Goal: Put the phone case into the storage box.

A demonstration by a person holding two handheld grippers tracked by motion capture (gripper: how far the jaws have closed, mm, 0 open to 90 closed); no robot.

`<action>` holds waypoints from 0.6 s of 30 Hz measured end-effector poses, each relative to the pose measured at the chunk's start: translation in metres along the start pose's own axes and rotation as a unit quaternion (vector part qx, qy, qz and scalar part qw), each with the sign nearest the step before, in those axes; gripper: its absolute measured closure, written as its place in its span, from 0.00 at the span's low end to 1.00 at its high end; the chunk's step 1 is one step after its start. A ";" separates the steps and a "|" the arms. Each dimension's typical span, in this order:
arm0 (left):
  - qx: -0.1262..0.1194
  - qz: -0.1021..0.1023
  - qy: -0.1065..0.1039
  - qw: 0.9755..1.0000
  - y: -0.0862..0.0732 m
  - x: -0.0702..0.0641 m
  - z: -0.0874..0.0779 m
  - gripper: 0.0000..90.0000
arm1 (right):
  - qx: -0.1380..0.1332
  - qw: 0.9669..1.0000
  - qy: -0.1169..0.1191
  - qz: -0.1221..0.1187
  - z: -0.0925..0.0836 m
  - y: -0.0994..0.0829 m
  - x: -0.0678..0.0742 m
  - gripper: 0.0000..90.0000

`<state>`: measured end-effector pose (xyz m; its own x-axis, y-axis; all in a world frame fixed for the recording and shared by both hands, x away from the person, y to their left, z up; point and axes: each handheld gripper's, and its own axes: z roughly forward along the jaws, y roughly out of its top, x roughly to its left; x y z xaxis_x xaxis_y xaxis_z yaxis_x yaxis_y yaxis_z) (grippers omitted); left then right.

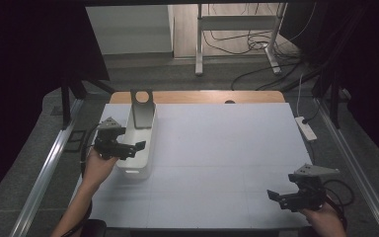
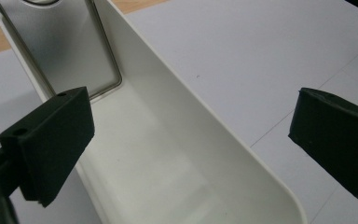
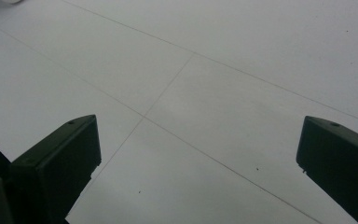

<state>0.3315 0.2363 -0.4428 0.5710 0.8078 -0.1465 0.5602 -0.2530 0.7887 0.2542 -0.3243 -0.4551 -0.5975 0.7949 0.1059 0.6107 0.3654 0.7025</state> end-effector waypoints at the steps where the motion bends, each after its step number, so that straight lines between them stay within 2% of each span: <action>1: 0.001 0.001 0.002 1.000 -0.002 -0.001 -0.001 0.01 | -0.001 1.000 0.000 0.000 0.000 0.000 0.000 0.00; 18: -0.007 -0.001 0.003 1.000 -0.018 -0.008 -0.017 0.01 | -0.002 1.000 -0.001 -0.002 0.000 0.000 0.000 0.00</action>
<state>0.3073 0.2434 -0.4458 0.5667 0.8112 -0.1442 0.5531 -0.2448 0.7963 0.2539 -0.3240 -0.4552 -0.5986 0.7945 0.1018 0.6067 0.3668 0.7052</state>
